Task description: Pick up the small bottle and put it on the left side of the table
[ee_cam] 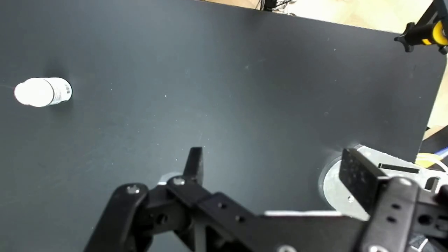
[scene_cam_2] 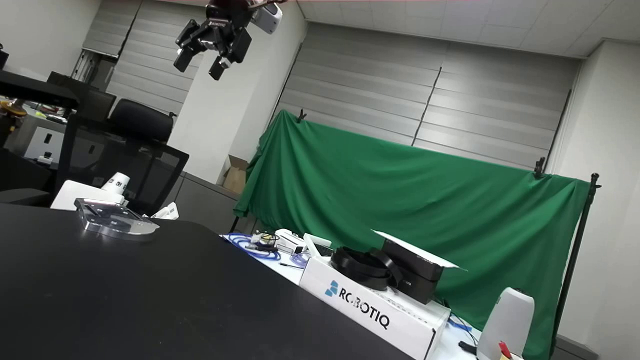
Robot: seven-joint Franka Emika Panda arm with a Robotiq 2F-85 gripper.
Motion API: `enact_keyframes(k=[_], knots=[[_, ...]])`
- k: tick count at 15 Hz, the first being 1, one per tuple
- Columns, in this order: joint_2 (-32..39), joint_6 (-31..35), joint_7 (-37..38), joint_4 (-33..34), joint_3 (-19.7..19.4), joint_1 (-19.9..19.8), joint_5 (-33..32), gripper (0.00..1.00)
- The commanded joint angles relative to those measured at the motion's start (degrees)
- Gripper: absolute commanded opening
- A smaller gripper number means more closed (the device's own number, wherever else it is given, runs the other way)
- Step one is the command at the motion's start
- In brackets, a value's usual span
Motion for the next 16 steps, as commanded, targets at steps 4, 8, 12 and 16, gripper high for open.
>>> enact_keyframes(k=[4, 8, 12, 16], knots=[[2.02, 3.48, -10.84, -2.29, -6.27, -2.92, -1.97, 1.00], [4.42, 7.05, -14.72, -4.67, -10.06, -6.17, -6.77, 1.00], [6.90, 13.27, -12.99, -7.14, -12.47, -9.06, -14.85, 1.00], [8.46, 20.59, -13.46, -11.44, -15.38, -11.51, -15.61, 1.00]])
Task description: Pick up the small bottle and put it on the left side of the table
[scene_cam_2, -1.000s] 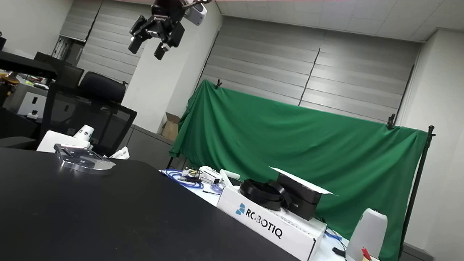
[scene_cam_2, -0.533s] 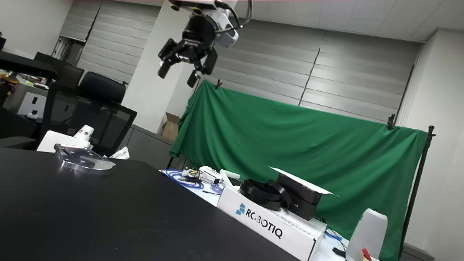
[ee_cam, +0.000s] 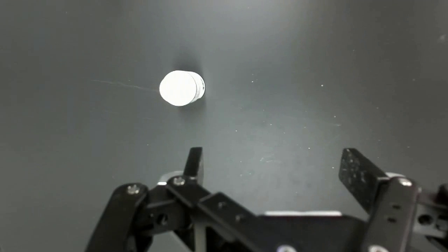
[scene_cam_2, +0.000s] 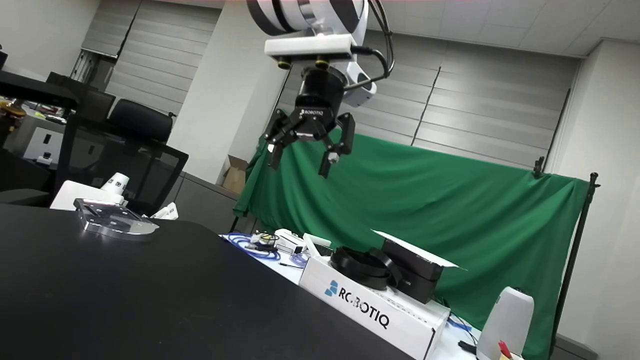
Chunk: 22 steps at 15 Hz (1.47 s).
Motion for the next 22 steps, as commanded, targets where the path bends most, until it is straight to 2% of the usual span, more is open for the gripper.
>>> enact_keyframes(k=[1, 5, 12, 22], knots=[[0.72, 6.18, -0.03, -3.80, -2.45, -1.66, 0.51, 1.00], [1.81, 12.60, -1.72, -6.99, -5.00, -3.64, 1.93, 1.00], [2.84, 17.90, -4.47, -10.45, -9.39, -7.67, 2.96, 1.00], [3.39, 17.17, -4.16, -10.31, -9.75, -8.24, 2.45, 1.00]])
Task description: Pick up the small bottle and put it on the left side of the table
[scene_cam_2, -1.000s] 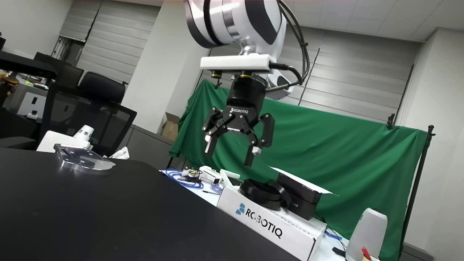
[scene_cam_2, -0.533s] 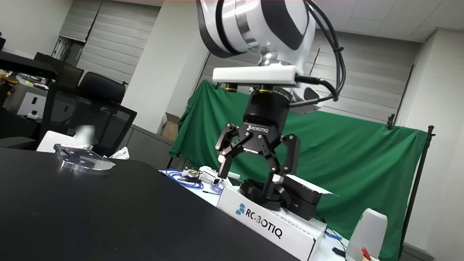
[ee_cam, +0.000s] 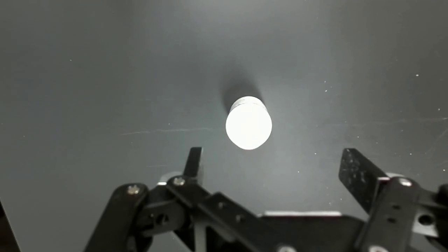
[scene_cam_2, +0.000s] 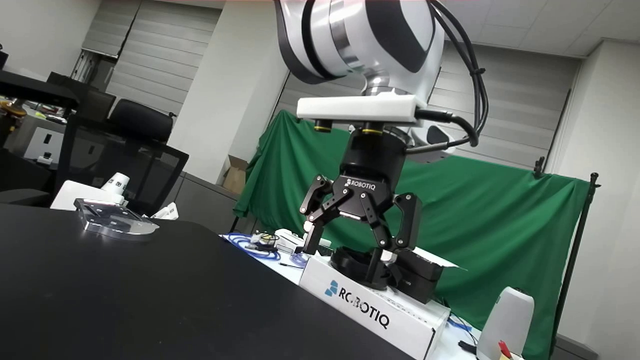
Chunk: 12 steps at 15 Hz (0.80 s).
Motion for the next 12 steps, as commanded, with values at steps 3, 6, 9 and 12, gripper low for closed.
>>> enact_keyframes(k=[3, 6, 9, 12], knots=[[2.87, 2.45, 0.01, -0.15, -0.18, -0.05, 1.02, 1.00], [6.39, 5.14, 0.03, 0.01, -0.28, -0.29, 1.27, 1.00], [10.38, 11.55, 1.09, 0.15, -0.39, -0.54, 0.51, 1.00], [13.88, 16.26, 1.61, 0.34, -0.19, -0.63, 1.32, 1.00]])
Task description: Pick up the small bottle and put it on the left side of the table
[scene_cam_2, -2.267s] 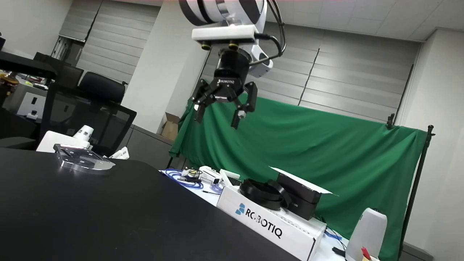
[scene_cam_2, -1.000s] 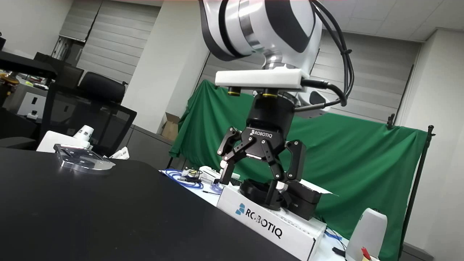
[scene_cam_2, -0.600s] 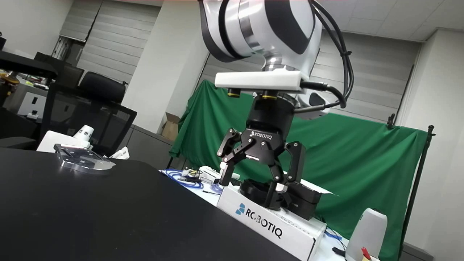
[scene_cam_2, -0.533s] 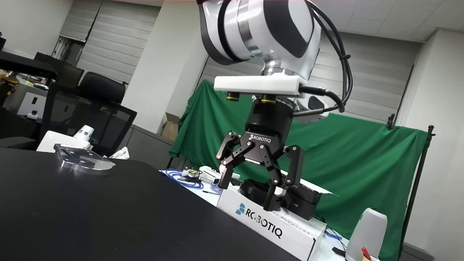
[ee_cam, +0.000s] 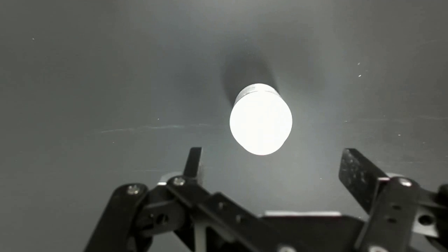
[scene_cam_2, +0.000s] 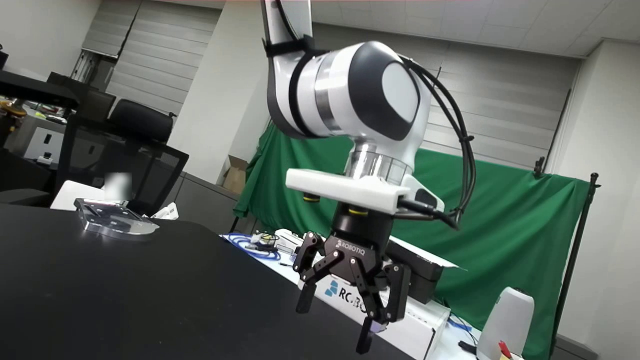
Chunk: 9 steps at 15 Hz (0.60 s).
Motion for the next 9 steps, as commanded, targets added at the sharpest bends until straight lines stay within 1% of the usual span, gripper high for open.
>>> enact_keyframes(k=[1, 4, 9], knots=[[3.71, 4.41, 1.36, 0.58, 0.05, -0.08, 1.20, 1.00], [5.07, 5.29, 1.25, 0.42, 0.25, -0.20, 2.69, 1.00], [5.33, 5.67, 1.41, -0.30, 0.48, -0.04, 4.41, 1.00]])
